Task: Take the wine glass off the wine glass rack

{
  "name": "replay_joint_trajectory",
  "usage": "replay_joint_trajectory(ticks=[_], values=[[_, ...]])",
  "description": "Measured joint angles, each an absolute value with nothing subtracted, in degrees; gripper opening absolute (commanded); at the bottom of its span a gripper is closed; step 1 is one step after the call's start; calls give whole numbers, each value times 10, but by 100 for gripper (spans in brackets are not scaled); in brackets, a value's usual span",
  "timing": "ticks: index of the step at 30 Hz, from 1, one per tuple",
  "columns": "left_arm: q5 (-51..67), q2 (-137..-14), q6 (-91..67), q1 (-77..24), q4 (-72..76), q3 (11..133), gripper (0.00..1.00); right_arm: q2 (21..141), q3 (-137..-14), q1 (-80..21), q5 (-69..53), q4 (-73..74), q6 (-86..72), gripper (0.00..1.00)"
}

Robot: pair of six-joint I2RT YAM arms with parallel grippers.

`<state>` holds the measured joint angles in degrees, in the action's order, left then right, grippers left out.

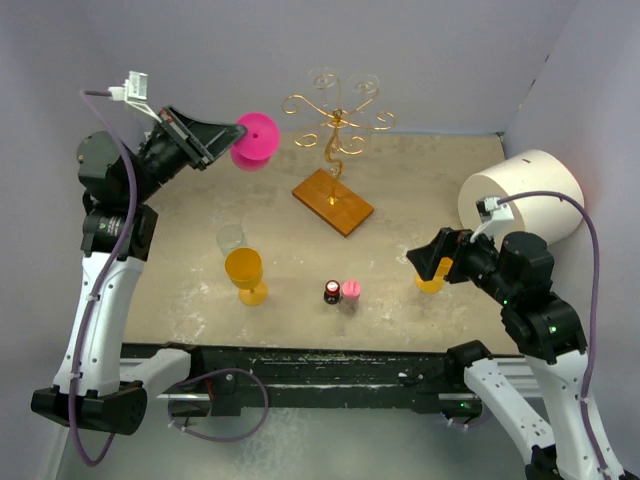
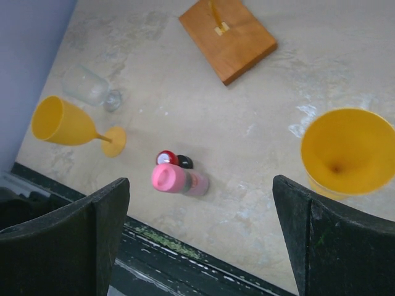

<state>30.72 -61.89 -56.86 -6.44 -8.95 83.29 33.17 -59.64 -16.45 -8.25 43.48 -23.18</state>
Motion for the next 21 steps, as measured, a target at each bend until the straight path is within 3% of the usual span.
replay_joint_trajectory(ticks=[11, 21], values=[[524, -622, -766, -64, 160, 654, 0, 417, -495, -164, -262, 158, -344, 100], [566, -641, -1037, -87, 548, 535, 0, 504, -401, -164, -402, -176, -506, 100]])
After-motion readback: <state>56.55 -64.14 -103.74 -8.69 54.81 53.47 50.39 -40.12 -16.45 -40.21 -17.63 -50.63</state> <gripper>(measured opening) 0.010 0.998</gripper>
